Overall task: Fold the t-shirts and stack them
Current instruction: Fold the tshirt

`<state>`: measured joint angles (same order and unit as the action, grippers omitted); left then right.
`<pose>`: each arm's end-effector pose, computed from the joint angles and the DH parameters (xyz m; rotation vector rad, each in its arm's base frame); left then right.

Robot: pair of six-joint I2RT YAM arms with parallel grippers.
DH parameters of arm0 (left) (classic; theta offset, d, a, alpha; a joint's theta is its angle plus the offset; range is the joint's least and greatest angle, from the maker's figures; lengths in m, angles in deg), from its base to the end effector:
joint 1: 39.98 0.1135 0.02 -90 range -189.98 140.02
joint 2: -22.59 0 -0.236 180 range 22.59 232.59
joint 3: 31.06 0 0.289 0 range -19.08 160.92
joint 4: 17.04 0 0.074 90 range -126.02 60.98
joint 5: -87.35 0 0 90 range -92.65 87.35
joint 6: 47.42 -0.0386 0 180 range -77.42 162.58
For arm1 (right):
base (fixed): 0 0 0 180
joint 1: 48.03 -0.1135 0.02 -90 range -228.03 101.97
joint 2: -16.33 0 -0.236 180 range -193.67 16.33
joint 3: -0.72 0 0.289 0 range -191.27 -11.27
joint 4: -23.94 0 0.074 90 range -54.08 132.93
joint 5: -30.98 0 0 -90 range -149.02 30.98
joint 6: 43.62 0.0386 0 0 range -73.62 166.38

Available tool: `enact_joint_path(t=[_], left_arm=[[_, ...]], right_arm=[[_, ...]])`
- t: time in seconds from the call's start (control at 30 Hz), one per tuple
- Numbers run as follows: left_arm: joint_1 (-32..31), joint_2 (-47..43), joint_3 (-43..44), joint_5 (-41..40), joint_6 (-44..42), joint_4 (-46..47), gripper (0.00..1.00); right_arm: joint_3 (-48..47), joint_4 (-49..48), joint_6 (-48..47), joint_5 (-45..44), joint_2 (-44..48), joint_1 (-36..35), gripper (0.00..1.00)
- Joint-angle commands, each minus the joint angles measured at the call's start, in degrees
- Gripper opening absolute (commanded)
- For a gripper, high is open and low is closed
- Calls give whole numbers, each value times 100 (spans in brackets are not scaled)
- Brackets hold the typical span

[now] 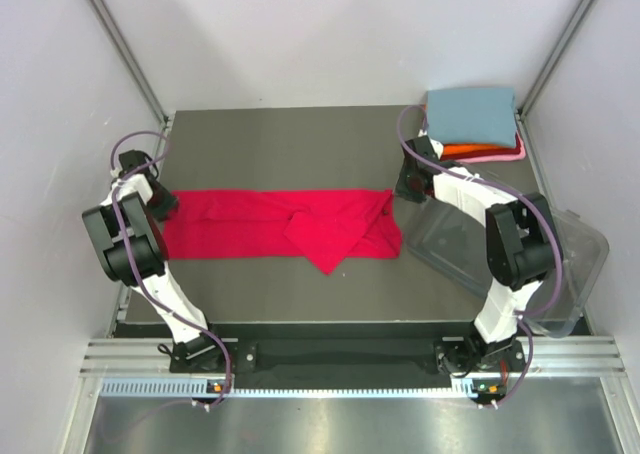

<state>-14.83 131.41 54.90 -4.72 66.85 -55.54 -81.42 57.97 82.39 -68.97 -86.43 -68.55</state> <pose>0.3763 0.1782 0.1258 -1.1153 2.3946 0.0529 0.3839 0.1366 0.1505 0.4077 2.4804 0.1865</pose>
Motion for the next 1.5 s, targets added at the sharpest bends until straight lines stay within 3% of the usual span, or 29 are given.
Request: enact_joint_path(t=[0.0, 0.53, 1.47], left_arm=[[34, 17, 73, 119, -63, 227, 35], [-27, -54, -50, 497, 77, 314, 34], [-27, 263, -59, 259, 122, 288, 31]], right_arm=[[-166, 54, 55, 134, 318, -58, 33], [89, -297, 1189, 424, 161, -348, 37], [-34, -991, 1198, 82, -517, -383, 33]])
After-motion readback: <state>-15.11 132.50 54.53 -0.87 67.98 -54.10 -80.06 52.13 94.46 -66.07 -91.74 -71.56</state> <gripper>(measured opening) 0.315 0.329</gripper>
